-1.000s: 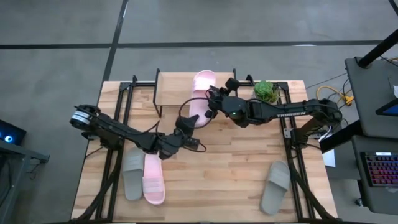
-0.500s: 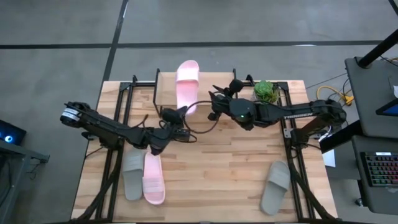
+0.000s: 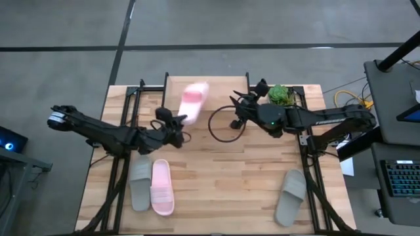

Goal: Pick and place slides into the shelf
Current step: Put the right pink slipper on the shelf

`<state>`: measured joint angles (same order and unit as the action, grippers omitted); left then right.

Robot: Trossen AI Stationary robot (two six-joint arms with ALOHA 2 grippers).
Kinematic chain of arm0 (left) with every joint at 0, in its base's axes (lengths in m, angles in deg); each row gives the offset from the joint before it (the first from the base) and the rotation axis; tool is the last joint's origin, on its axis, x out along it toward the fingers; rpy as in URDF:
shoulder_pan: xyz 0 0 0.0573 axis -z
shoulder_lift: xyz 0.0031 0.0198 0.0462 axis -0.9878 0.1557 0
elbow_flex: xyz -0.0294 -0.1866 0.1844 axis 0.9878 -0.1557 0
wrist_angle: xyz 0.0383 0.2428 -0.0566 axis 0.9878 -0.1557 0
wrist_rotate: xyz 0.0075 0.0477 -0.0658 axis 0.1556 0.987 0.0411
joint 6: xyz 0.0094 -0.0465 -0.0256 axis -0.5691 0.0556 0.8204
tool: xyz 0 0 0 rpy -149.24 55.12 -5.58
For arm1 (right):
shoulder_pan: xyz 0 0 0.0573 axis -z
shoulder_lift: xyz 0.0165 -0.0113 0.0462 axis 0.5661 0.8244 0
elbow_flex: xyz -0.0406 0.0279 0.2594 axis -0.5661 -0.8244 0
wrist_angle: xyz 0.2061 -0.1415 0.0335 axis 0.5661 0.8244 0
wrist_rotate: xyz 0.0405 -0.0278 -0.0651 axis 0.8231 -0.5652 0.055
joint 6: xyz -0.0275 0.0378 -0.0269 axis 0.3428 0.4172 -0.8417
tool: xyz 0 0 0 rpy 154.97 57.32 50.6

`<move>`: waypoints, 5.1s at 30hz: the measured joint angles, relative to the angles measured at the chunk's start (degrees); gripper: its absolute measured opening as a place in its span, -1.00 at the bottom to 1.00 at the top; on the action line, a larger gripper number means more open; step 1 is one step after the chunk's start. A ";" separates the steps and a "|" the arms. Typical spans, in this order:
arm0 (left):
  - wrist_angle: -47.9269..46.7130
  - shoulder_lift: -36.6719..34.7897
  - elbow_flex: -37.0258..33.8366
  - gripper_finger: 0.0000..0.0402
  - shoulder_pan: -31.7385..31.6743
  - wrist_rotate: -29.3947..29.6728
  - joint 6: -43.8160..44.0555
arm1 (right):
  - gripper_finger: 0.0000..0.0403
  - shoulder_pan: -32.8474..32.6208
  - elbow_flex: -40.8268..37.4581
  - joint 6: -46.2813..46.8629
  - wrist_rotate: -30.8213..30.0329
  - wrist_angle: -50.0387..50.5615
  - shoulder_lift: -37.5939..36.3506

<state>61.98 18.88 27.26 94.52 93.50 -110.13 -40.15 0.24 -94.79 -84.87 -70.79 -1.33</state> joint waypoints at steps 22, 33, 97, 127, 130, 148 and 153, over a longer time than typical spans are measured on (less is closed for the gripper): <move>-4.88 9.77 -2.96 -0.79 -5.13 12.51 -0.05 | -0.63 0.04 -3.13 1.93 0.23 1.85 -0.09; 13.08 5.11 -13.29 -0.79 -5.97 8.93 -9.69 | -0.66 0.04 -3.13 1.50 0.23 1.79 -0.11; -17.25 -2.99 -8.28 -0.05 -9.22 -11.42 17.76 | -0.62 0.07 -3.17 2.33 0.23 1.81 -0.15; -19.53 -6.30 0.15 -0.06 -15.97 -8.56 8.97 | -0.61 0.04 -3.17 2.50 0.23 1.83 -0.18; -19.71 -2.04 2.73 -0.06 -21.45 -10.83 5.66 | -0.64 0.04 -3.17 2.52 0.25 1.84 -0.18; -23.91 10.36 12.02 -0.06 -37.03 -21.86 -3.57 | -0.61 0.04 -3.17 1.45 0.25 2.33 -0.18; -22.73 10.40 12.02 -0.06 -37.51 -21.08 -4.28 | -0.66 0.04 -3.17 1.45 0.25 2.57 -0.18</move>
<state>39.25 29.28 39.28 57.01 72.42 -114.41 -40.10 -2.93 -93.34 -84.62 -68.22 -1.50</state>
